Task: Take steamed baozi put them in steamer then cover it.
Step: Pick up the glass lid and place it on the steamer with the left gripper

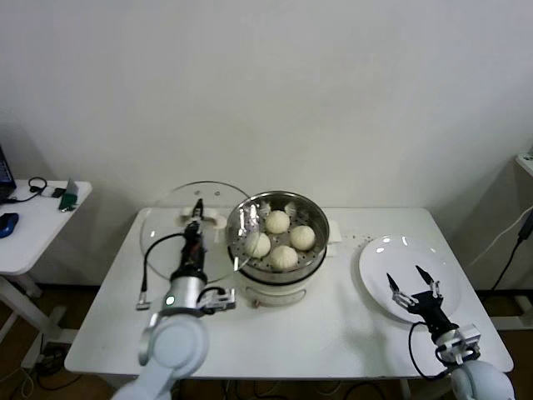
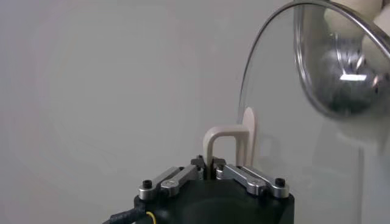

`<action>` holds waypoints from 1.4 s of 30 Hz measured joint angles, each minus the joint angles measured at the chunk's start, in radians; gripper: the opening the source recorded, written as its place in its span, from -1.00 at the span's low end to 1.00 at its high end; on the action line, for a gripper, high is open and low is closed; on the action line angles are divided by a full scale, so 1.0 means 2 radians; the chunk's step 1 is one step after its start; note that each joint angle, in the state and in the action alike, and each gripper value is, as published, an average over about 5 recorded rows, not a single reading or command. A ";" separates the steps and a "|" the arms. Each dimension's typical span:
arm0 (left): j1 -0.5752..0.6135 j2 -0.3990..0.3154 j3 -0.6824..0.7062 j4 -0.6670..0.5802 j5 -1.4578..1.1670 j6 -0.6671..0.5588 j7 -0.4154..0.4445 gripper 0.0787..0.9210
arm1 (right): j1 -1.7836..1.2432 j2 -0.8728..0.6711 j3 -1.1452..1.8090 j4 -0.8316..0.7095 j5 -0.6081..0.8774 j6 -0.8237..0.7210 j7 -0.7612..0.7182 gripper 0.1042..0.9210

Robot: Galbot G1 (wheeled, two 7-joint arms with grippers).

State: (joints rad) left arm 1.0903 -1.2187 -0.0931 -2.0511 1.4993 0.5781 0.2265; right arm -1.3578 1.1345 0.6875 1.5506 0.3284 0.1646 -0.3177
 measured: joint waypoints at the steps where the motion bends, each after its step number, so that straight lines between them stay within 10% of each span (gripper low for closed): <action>1: -0.009 -0.005 0.009 0.005 0.003 0.004 0.006 -0.83 | 0.000 0.001 0.001 -0.001 -0.001 0.001 0.000 0.76; 18: -0.130 -0.079 0.131 0.103 0.001 0.074 0.055 -0.83 | -0.005 0.009 0.020 -0.012 -0.009 0.008 -0.002 0.76; 42: -0.175 -0.122 0.164 0.224 -0.034 0.079 0.010 -0.83 | -0.006 0.016 0.032 -0.021 -0.012 0.014 -0.005 0.76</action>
State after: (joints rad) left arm 0.7406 -1.4633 0.2353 -1.6033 1.4306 0.7367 0.2457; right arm -1.3705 1.1669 0.7516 1.5080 0.3040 0.1922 -0.3284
